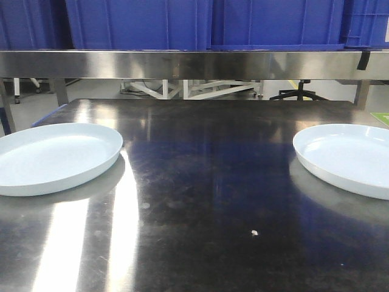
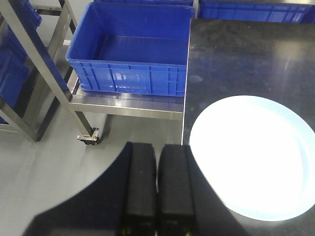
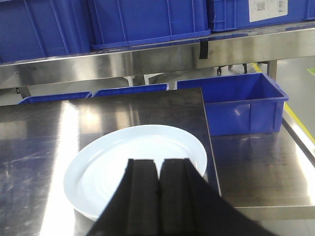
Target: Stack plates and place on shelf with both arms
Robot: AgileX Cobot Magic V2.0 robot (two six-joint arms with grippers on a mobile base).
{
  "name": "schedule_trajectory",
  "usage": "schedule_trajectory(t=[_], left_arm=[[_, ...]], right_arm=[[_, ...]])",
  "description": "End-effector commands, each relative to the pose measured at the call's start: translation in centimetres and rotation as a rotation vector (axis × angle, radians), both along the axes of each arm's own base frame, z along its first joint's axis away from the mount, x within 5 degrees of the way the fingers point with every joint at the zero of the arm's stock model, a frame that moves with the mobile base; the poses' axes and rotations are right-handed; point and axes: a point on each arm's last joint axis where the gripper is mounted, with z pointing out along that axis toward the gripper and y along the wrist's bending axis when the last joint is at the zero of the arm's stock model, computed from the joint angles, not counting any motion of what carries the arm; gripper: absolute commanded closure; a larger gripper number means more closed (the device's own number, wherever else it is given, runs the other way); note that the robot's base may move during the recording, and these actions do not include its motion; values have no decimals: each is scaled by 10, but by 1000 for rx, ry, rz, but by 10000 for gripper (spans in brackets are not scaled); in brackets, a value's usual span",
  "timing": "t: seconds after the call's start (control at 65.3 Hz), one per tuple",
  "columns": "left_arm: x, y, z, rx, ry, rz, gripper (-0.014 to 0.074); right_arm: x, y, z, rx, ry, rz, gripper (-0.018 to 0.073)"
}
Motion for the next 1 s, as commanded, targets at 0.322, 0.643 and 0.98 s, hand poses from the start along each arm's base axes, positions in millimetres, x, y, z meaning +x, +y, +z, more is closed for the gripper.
schedule_trajectory(t=[0.322, 0.643, 0.98], left_arm=[[3, -2, 21, -8, -141, -19, 514], [4, -2, 22, -7, -156, -21, 514], [2, -8, 19, -10, -121, -54, 514]], right_arm=[[-2, 0, 9, -9, -107, -3, 511], [-7, 0, 46, 23, -226, 3, 511], [47, -5, 116, -81, 220, -39, 511]])
